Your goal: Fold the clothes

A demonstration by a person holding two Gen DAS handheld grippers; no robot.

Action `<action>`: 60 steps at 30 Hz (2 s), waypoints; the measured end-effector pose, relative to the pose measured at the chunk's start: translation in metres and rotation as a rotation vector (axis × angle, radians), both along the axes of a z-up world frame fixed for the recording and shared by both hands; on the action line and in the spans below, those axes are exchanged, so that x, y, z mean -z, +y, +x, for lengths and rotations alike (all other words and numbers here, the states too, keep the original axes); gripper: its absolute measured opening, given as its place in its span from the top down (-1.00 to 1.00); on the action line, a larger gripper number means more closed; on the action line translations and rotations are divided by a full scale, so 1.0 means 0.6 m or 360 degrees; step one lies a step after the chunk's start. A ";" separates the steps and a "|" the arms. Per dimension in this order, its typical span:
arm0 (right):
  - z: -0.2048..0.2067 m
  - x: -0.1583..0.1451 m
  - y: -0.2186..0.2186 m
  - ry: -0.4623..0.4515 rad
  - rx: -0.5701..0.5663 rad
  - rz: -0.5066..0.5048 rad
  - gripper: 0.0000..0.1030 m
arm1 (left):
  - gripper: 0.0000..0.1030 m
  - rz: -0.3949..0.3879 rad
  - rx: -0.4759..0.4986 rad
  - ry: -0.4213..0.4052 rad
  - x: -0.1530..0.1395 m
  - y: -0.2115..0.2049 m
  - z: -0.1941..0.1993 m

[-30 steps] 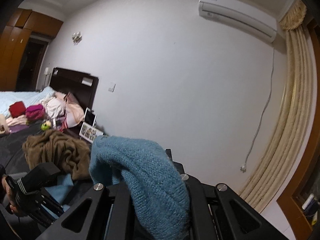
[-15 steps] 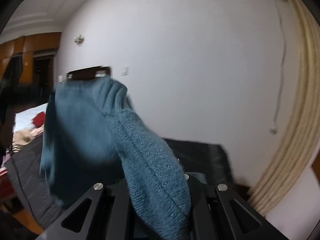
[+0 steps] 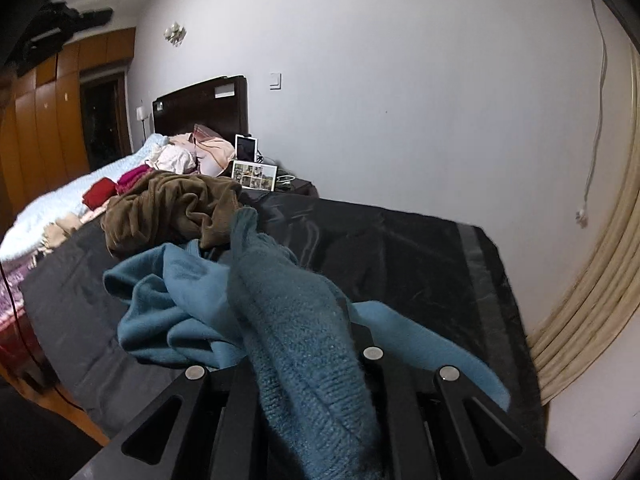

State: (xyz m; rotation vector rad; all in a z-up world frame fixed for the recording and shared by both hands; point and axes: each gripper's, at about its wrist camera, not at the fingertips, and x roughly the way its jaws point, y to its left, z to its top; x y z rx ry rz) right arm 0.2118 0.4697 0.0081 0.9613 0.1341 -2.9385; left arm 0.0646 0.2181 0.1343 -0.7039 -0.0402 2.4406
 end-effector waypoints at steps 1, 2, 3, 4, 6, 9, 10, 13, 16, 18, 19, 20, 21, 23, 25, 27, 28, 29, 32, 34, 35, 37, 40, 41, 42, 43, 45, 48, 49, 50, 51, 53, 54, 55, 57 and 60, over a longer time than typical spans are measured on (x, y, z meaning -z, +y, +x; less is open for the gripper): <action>0.000 0.003 -0.002 -0.0010 0.0005 0.0021 0.80 | 0.52 -0.0044 0.0021 -0.0063 0.022 0.008 -0.012; 0.000 0.007 -0.004 -0.0019 0.0011 0.0042 0.80 | -0.06 -0.0076 0.0040 -0.0123 0.046 0.014 -0.027; 0.000 0.010 -0.006 -0.0029 0.0016 0.0062 0.80 | -0.59 -0.0105 0.0059 -0.0181 0.071 0.019 -0.042; -0.001 0.014 -0.005 -0.0050 0.0025 0.0067 0.80 | -0.66 -0.0117 0.0084 -0.0221 0.095 0.024 -0.049; 0.011 0.041 0.000 -0.0138 0.0083 0.0086 0.80 | -0.66 -0.0174 0.0163 -0.0321 0.135 0.035 -0.065; 0.028 0.076 0.007 -0.0257 0.0193 0.0049 0.80 | -0.66 -0.0308 0.0294 -0.0446 0.202 0.059 -0.103; 0.032 0.082 0.006 -0.0278 0.0225 0.0030 0.80 | -0.66 -0.0361 0.0339 -0.0482 0.227 0.069 -0.118; 0.040 0.087 0.000 -0.0323 0.0311 0.0031 0.80 | -0.66 -0.0474 0.0500 -0.0581 0.294 0.097 -0.167; 0.043 0.085 0.003 -0.0352 0.0429 0.0051 0.80 | -0.66 -0.0526 0.0690 -0.0669 0.339 0.122 -0.199; 0.043 0.084 0.006 -0.0371 0.0517 0.0065 0.80 | -0.66 -0.0530 0.0859 -0.0723 0.357 0.141 -0.208; 0.043 0.083 0.008 -0.0381 0.0561 0.0071 0.80 | -0.66 -0.0530 0.0946 -0.0751 0.365 0.150 -0.212; 0.043 0.084 0.010 -0.0394 0.0602 0.0082 0.80 | -0.66 -0.0534 0.1027 -0.0766 0.371 0.161 -0.212; 0.042 0.086 0.012 -0.0410 0.0646 0.0097 0.80 | -0.66 -0.0538 0.1107 -0.0779 0.376 0.172 -0.211; 0.038 0.092 0.019 -0.0438 0.0734 0.0115 0.80 | -0.66 -0.0556 0.1240 -0.0803 0.389 0.192 -0.210; 0.036 0.096 0.026 -0.0457 0.0809 0.0113 0.80 | -0.66 -0.0588 0.1330 -0.0828 0.405 0.209 -0.212; 0.034 0.102 0.033 -0.0476 0.0877 0.0110 0.80 | -0.66 -0.0613 0.1408 -0.0870 0.426 0.227 -0.216; 0.033 0.103 0.034 -0.0481 0.0897 0.0111 0.80 | -0.66 -0.0615 0.1430 -0.0899 0.437 0.233 -0.217; 0.032 0.104 0.036 -0.0485 0.0916 0.0112 0.80 | -0.66 -0.0615 0.1451 -0.0927 0.446 0.238 -0.219; 0.028 0.106 0.035 -0.0492 0.0945 0.0138 0.80 | -0.66 -0.0612 0.1493 -0.1005 0.475 0.250 -0.228; 0.026 0.108 0.035 -0.0500 0.0952 0.0150 0.80 | -0.66 -0.0598 0.1508 -0.1050 0.490 0.255 -0.233; 0.026 0.109 0.036 -0.0505 0.0953 0.0151 0.80 | -0.66 -0.0587 0.1512 -0.1059 0.490 0.255 -0.233; 0.022 0.111 0.041 -0.0514 0.0956 0.0150 0.80 | -0.56 -0.0577 0.1516 -0.1057 0.488 0.254 -0.230; 0.019 0.112 0.047 -0.0515 0.0946 0.0148 0.80 | 0.19 -0.0628 0.1451 -0.1005 0.477 0.249 -0.225; 0.018 0.111 0.049 -0.0513 0.0941 0.0155 0.80 | 0.47 -0.0642 0.1419 -0.0982 0.471 0.244 -0.221; 0.017 0.110 0.050 -0.0511 0.0936 0.0161 0.80 | 0.60 -0.0653 0.1387 -0.0960 0.464 0.239 -0.217; 0.016 0.110 0.052 -0.0508 0.0932 0.0162 0.80 | 0.61 -0.0664 0.1356 -0.0938 0.457 0.233 -0.213; 0.012 0.107 0.058 -0.0494 0.0919 0.0140 0.80 | 0.64 -0.0642 0.1302 -0.0864 0.432 0.217 -0.205; 0.009 0.097 0.063 -0.0453 0.0895 0.0099 0.80 | 0.65 -0.0594 0.1282 -0.0772 0.393 0.197 -0.176; 0.008 0.094 0.065 -0.0442 0.0886 0.0087 0.80 | 0.65 -0.0589 0.1285 -0.0749 0.381 0.193 -0.162; 0.006 0.093 0.068 -0.0433 0.0873 0.0075 0.80 | 0.65 -0.0583 0.1289 -0.0726 0.369 0.188 -0.148; 0.005 0.092 0.071 -0.0426 0.0860 0.0064 0.80 | 0.65 -0.0610 0.1297 -0.0708 0.367 0.189 -0.132; 0.002 0.092 0.077 -0.0412 0.0833 0.0049 0.80 | 0.65 -0.0681 0.1314 -0.0677 0.365 0.193 -0.097; 0.000 0.093 0.078 -0.0407 0.0819 0.0047 0.80 | 0.64 -0.0717 0.1323 -0.0661 0.365 0.195 -0.080; -0.001 0.094 0.080 -0.0401 0.0805 0.0046 0.80 | 0.64 -0.0759 0.1305 -0.0648 0.371 0.200 -0.070; -0.002 0.096 0.083 -0.0389 0.0772 0.0030 0.80 | 0.64 -0.0842 0.1205 -0.0621 0.391 0.207 -0.061; -0.003 0.099 0.084 -0.0379 0.0717 0.0019 0.80 | 0.63 -0.0883 0.1049 -0.0616 0.406 0.213 -0.066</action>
